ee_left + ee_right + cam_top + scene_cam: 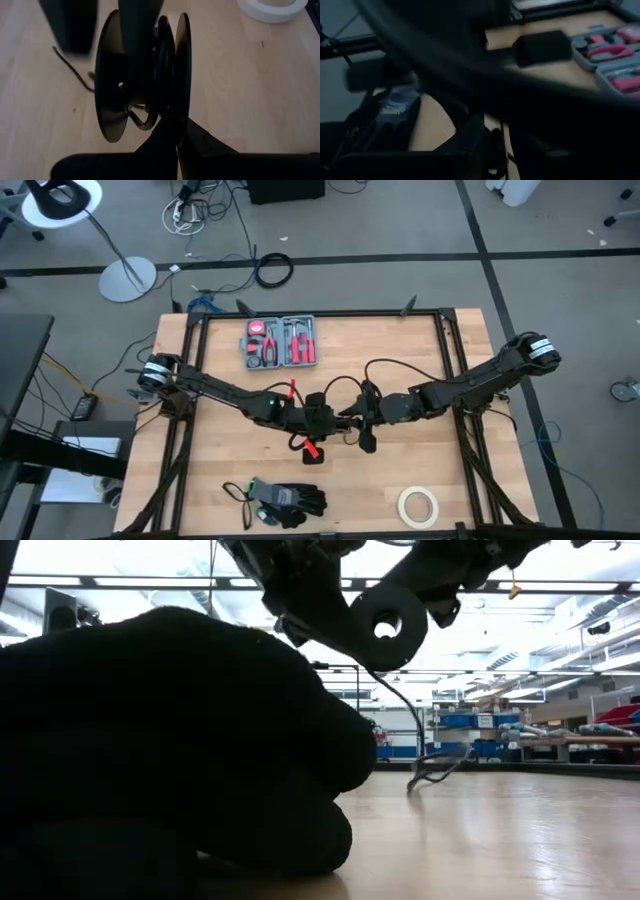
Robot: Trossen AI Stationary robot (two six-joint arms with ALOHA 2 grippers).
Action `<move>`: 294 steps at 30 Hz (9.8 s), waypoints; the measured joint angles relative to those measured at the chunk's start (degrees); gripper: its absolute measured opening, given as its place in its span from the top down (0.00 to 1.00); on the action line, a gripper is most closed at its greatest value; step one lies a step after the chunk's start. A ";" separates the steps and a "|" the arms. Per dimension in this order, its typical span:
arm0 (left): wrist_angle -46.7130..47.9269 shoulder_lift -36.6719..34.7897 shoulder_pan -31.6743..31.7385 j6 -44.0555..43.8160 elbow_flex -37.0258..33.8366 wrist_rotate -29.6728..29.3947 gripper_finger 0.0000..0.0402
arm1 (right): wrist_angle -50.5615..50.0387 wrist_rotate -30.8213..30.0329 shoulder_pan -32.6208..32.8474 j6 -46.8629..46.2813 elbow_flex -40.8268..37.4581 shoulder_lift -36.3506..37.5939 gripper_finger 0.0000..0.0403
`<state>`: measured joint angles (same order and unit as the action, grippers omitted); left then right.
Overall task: Coil cords
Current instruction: Coil the black wire cable into the black spool
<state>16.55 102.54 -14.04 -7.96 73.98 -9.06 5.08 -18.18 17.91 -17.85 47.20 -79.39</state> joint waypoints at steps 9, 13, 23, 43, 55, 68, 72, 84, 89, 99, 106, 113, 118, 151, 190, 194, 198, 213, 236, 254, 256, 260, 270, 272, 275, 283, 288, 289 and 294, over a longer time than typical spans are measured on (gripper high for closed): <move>8.33 0.09 -0.04 2.64 6.02 -0.47 1.00 | 2.61 1.30 -0.90 1.69 0.02 -1.84 0.80; 8.94 -0.03 -0.03 3.06 6.38 -1.08 1.00 | 3.08 0.87 -0.93 3.54 0.02 -1.88 0.93; 15.06 -4.44 0.22 3.26 6.66 -1.09 0.95 | 2.49 -0.73 -0.61 4.26 0.04 -1.00 0.99; 18.92 -13.35 -4.00 -0.63 6.69 -10.47 0.91 | 22.50 -7.62 -0.40 19.81 -2.90 2.70 1.00; 16.25 -15.79 -5.43 0.30 6.69 -19.87 0.91 | 59.41 -4.29 -0.42 24.70 -16.42 2.72 1.00; 5.59 -15.01 -5.09 5.07 6.62 -19.70 0.91 | 64.59 -1.02 -0.53 30.65 -16.22 2.66 1.00; 4.22 -14.31 -4.65 4.84 6.62 -19.33 0.89 | 66.61 0.27 -0.54 32.78 -16.22 2.64 1.00; -13.45 -13.22 -5.40 7.56 -1.00 -18.98 0.84 | 72.22 2.56 0.76 35.26 -18.66 2.64 1.00; -22.40 -13.14 -5.44 7.59 -5.66 -19.13 0.86 | 72.38 0.02 1.99 36.02 -19.50 2.62 1.00; -23.05 -13.25 -5.42 9.76 -4.23 -18.92 0.83 | 71.41 -1.16 1.99 36.02 -19.78 2.62 1.00; -24.36 -13.25 -5.31 9.02 -4.24 -19.37 0.75 | 70.54 -2.48 1.96 36.02 -19.78 2.62 1.00; -26.34 -13.25 -4.18 9.23 -4.24 -20.52 0.76 | 68.87 -3.89 1.94 35.71 -19.78 2.68 1.00; -24.95 -13.25 -3.15 8.88 -4.24 -20.59 0.93 | 68.34 -4.39 1.79 35.40 -19.78 2.69 0.99; -11.26 -13.44 -2.04 9.38 -0.44 -17.11 1.00 | 42.44 -8.69 6.10 23.93 -19.71 18.71 0.52; -14.10 -13.46 0.91 19.15 5.96 -1.56 1.00 | 36.52 -0.16 -0.16 21.09 -14.69 1.64 0.72; -14.03 -13.46 0.87 18.90 5.96 -1.56 1.00 | 36.41 -0.42 -0.16 21.93 -14.67 2.19 0.93; -13.44 -13.46 0.87 18.82 5.96 -1.56 1.00 | 34.02 -1.29 0.38 22.01 -14.67 2.93 0.97; -2.89 -13.44 0.87 14.85 5.99 -1.14 1.00 | 16.32 -5.46 8.25 15.33 -14.67 14.18 0.99; -2.86 -10.74 0.47 3.99 1.07 2.43 1.00 | -14.05 7.38 7.57 10.47 7.58 15.23 0.98; -3.92 -7.34 0.17 4.85 -0.22 1.85 1.00 | -17.95 15.28 3.00 3.11 7.76 12.89 0.67; -3.84 -7.34 0.17 4.83 -0.22 1.71 1.00 | -16.58 15.13 2.55 3.24 7.76 12.89 0.67; -3.41 -7.39 -0.11 4.64 -0.22 1.28 1.00 | -15.91 15.01 2.21 2.89 7.76 12.89 0.67; -1.21 -6.24 -1.08 4.58 -0.14 0.16 1.00 | -16.25 15.85 2.41 1.05 7.76 12.89 0.67; -1.12 -6.23 -1.07 4.55 -0.16 0.15 1.00 | -16.42 16.52 2.40 0.24 7.76 12.89 0.67; -1.68 -6.23 -1.07 4.69 -0.16 0.15 1.00 | -14.53 16.72 2.54 0.00 7.76 12.89 0.67; -2.43 -5.52 -1.09 5.92 -0.12 -0.24 1.00 | -5.04 16.84 3.00 4.22 7.69 12.93 0.66; -1.67 -5.51 -1.23 5.92 -0.13 -0.29 1.00 | -7.86 17.53 3.08 1.72 7.69 13.52 0.66; -1.47 -5.51 -1.33 5.92 -0.16 -0.30 1.00 | -7.75 17.92 3.08 1.23 7.69 13.73 0.66; -1.83 -5.51 -1.75 6.00 -0.16 -0.75 1.00 | -6.34 18.50 3.17 1.71 8.28 14.84 0.67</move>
<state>14.72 97.03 -15.79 -1.96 73.82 -9.81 -1.26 0.32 21.08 -16.14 55.48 -64.54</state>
